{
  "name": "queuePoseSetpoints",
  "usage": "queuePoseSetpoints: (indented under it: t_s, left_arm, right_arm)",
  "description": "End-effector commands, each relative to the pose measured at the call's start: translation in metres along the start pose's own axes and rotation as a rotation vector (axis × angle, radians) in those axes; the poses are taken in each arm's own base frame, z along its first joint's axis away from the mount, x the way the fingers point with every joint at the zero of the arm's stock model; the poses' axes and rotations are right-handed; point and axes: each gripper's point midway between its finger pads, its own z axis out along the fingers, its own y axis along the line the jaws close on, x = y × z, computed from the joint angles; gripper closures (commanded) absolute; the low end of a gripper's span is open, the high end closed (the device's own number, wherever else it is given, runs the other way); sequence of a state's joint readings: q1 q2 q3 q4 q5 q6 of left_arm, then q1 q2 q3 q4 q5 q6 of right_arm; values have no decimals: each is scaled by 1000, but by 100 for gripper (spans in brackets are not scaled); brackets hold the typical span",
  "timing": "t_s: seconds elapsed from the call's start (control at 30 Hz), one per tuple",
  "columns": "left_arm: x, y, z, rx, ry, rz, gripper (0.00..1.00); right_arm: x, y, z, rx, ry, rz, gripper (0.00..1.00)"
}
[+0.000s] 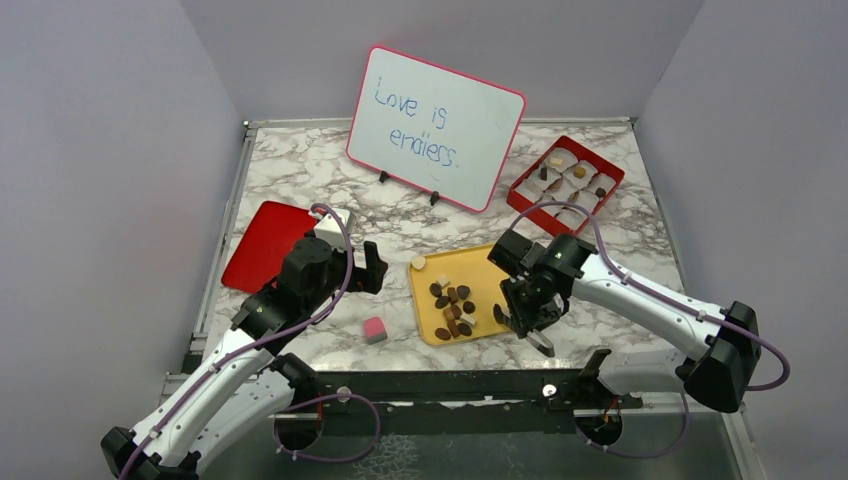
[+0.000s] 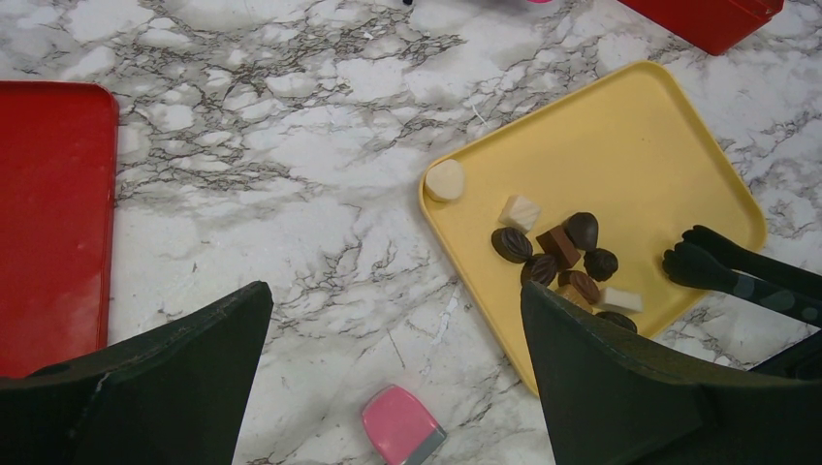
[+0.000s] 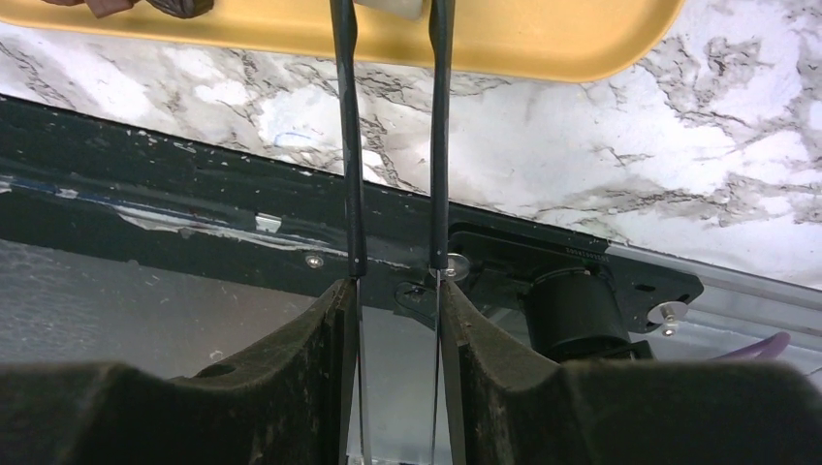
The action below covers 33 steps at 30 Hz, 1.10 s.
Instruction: Pack the chocolate
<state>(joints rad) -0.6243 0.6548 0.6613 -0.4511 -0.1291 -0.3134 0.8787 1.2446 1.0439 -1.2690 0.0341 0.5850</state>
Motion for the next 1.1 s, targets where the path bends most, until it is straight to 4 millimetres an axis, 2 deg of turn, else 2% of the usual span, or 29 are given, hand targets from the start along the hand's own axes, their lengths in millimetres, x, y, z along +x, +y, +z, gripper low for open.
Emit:
queuePoseSetpoints:
  t_s: [0.0,0.23,0.6,0.83,1.07]
  left_arm:
    - [-7,-1,-2,5,-30,-2,1]
    - [-7,-1,-2,4,-33,-4,1]
    - [-7,-1,-2,5,-33,-4,1]
    - [-7,-2,-2,5,-32,-5,1]
    - [-6,-2,-1,8,-27,-3,1]
  right_arm:
    - [5,-6,-1,42,14,1,62]
    - [-3,-2,-2,47,-9,-9,69]
    - [-34,12,-9,16,-119,-4,75]
    - [-69,19,-18,47,-211,7,76]
    - [-118,12,-39,154,-337,3,76]
